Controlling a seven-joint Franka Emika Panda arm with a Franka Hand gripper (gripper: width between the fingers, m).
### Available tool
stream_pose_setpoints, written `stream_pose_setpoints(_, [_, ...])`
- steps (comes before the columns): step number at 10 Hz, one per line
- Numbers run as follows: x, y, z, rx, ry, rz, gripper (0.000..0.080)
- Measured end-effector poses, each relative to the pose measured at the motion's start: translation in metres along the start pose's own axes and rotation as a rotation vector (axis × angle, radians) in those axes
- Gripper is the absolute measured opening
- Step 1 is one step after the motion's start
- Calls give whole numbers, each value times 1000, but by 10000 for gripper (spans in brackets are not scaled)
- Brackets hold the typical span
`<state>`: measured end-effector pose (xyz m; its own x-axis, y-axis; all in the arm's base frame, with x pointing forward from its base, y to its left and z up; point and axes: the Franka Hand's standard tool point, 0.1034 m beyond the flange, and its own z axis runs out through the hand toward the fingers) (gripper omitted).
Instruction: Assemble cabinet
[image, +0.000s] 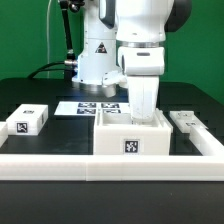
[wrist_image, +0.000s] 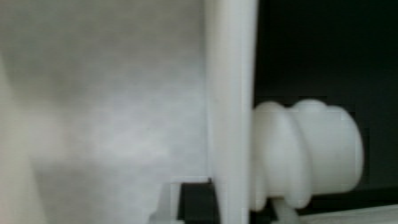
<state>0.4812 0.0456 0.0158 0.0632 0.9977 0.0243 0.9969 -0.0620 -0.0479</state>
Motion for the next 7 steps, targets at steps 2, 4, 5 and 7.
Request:
stream_pose_setpoints(2, [2, 2, 0, -3, 1, -8, 43])
stream_pose_setpoints(4, [28, 13, 0, -17, 9, -22, 43])
stream_pose_setpoints(5, [35, 17, 1, -21, 13, -32, 43])
stream_pose_setpoints(7, [51, 23, 2, -28, 24, -38, 41])
